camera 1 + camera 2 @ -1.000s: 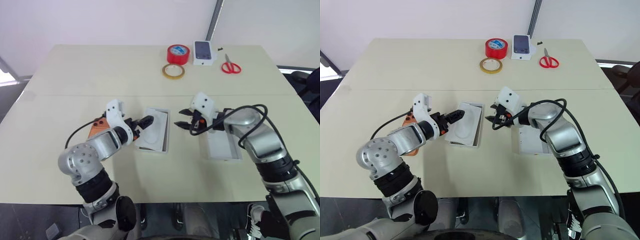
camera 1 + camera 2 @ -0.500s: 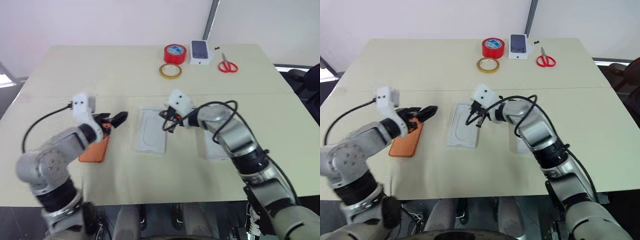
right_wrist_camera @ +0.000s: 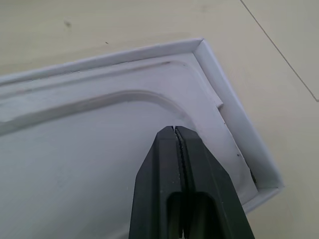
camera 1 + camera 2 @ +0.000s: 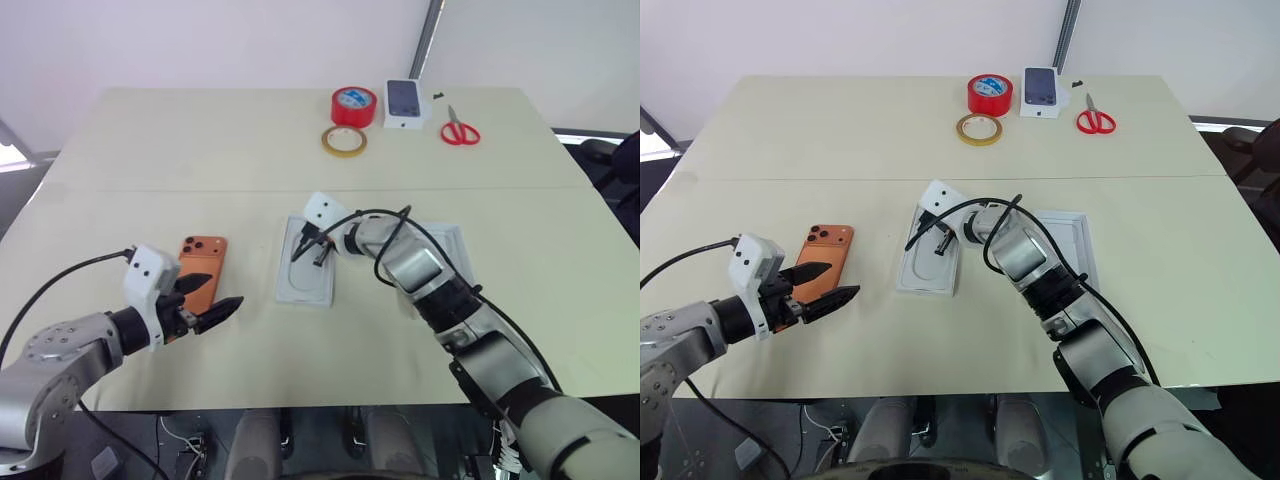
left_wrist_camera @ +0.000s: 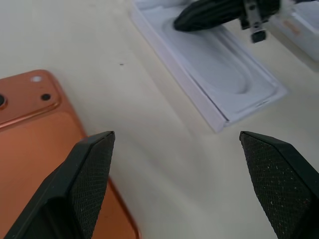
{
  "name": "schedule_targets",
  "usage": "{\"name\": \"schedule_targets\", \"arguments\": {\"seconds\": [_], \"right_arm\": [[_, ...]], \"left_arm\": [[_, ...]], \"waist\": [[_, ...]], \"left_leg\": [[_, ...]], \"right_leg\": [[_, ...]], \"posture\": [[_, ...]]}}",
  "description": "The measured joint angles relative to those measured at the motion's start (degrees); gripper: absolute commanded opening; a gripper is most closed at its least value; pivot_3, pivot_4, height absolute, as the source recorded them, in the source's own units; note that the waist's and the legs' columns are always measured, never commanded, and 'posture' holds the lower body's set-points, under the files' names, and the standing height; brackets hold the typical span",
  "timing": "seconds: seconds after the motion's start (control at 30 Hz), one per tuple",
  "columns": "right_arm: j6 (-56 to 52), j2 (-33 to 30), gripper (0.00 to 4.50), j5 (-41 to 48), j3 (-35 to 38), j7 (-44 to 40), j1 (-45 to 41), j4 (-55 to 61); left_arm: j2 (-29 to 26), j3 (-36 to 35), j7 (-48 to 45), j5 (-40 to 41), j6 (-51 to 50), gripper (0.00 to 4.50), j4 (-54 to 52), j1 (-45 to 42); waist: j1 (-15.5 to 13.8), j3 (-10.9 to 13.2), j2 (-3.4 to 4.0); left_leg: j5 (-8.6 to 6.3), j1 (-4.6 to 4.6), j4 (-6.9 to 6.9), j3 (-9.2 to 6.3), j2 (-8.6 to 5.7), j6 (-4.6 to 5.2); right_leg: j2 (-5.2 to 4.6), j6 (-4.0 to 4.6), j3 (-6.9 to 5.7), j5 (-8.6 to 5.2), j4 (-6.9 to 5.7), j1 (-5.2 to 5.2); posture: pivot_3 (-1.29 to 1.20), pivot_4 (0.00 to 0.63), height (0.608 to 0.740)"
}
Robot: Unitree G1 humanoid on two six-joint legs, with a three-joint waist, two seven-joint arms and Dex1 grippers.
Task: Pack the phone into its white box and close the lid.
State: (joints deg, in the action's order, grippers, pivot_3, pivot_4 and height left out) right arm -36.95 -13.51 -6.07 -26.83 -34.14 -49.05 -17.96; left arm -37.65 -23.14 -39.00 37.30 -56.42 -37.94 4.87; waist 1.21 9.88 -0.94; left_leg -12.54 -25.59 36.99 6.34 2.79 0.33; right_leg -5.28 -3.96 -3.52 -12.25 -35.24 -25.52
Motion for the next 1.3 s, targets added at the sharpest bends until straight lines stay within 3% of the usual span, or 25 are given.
{"name": "schedule_targets", "arguments": {"seconds": [0.37, 0.67, 1.0, 1.3], "right_arm": [[5.58, 0.64, 0.02, -4.38, 0.26, 2.63, -0.39, -2.46], [4.67, -1.05, 0.02, 0.37, 0.9, -7.94, 3.41, 10.79], [-3.86, 6.48, 0.0, 1.15, -5.36, -8.05, 3.95, 16.6], [-6.21, 12.74, 0.0, -2.36, -11.51, -6.4, -0.59, 6.04]], "left_arm": [[0.07, 1.16, 1.71, 1.9, 1.78, 4.21, -0.51, 1.27], [2.04, -1.44, 8.01, 4.23, 0.58, 4.21, 2.45, -0.33], [4.89, -11.57, 25.56, 4.95, -10.89, 4.35, 12.43, -8.04], [2.59, -9.68, 28.19, 4.51, -20.66, 4.35, 19.06, -14.04]], "waist": [[0.08, 0.01, 0.03], [-0.02, 0.01, 0.03], [-0.21, -0.02, -0.02], [-0.02, -0.03, -0.03]], "left_leg": [[0.0, -0.05, 0.02, 0.02, 0.01, 0.01], [0.01, 0.02, 0.03, 0.0, 0.11, 0.03], [0.03, 0.06, 0.08, -0.02, 0.1, 0.0], [0.03, 0.07, 0.0, -0.03, 0.09, -0.05]], "right_leg": [[0.08, 0.0, -0.04, 0.0, 0.01, -0.01], [0.27, -0.02, -0.06, 0.0, -0.02, 0.06], [0.36, -0.03, -0.1, 0.0, -0.09, 0.09], [0.22, -0.02, -0.1, 0.01, -0.08, 0.04]], "posture": [[0.0, 0.15, 0.74], [0.0, 0.15, 0.74], [0.0, 0.15, 0.74], [0.0, 0.15, 0.74]]}}
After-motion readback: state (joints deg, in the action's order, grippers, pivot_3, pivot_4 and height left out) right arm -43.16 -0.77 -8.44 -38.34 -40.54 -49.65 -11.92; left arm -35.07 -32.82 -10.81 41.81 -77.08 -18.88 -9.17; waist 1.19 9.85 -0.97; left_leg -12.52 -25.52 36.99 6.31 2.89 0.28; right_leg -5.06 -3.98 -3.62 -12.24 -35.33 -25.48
